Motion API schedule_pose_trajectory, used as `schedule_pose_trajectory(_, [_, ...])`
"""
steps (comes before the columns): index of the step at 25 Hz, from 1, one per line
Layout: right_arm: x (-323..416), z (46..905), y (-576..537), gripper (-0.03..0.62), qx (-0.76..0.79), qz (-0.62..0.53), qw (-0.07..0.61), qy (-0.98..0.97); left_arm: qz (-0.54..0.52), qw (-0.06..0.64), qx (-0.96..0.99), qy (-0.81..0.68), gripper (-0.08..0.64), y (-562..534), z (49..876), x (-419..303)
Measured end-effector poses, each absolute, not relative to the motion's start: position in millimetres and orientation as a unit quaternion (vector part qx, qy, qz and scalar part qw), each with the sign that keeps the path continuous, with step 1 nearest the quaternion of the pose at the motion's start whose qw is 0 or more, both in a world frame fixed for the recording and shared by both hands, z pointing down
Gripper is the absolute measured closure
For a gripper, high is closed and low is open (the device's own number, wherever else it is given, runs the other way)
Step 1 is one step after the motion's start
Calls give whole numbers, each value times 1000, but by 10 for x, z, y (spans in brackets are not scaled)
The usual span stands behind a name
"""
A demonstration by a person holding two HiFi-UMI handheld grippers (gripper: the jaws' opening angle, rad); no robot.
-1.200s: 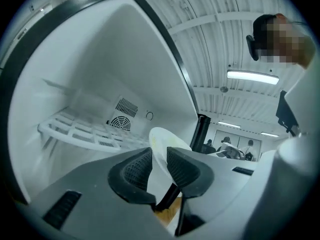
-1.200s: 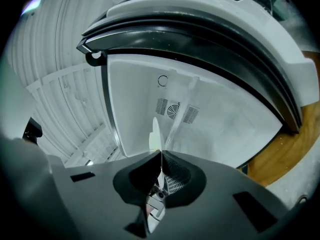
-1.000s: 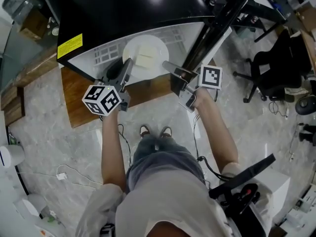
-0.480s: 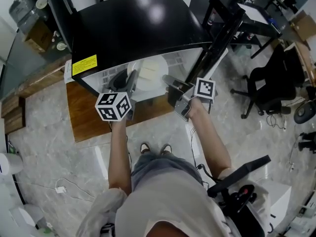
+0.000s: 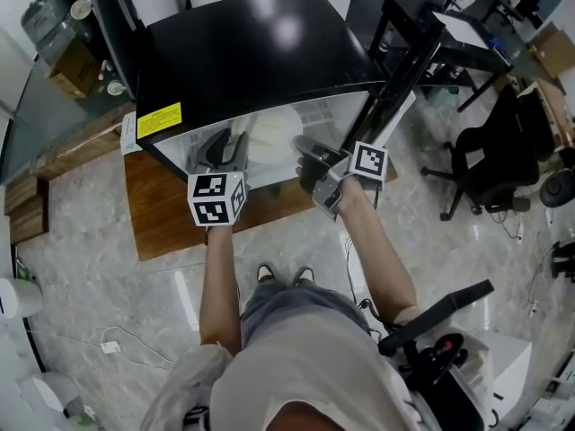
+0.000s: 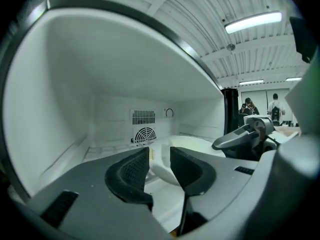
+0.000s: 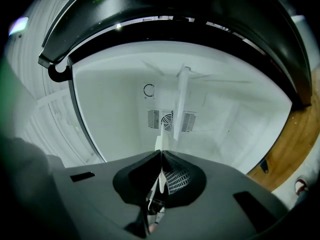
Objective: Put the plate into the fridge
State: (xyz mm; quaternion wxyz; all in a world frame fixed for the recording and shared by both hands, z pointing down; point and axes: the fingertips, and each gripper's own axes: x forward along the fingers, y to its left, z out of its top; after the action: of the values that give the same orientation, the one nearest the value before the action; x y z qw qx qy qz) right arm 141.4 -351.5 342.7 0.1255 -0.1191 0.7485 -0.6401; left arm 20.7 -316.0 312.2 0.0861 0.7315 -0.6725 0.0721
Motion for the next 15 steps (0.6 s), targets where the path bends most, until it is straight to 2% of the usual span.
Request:
schedule_pose_trajectory(5, [1250, 3493, -3661, 569, -147, -650, 157, 729, 101, -4, 691, -716, 431, -2983, 2964, 178])
schedule_pose_trajectory(8, [1211, 3517, -3698, 569, -160, -661, 171, 713, 120, -61, 685, -716, 433, -2694, 2856, 533])
schedule_pose_trajectory(11, [1195, 3516, -3721, 569, -167, -649, 165, 724, 108, -63, 706, -697, 480, -2638, 3027, 951])
schedule_pose_trajectory(15, [1101, 3492, -3731, 568, -163, -635, 144, 741, 96, -40, 729, -677, 485, -2885, 3263, 1114])
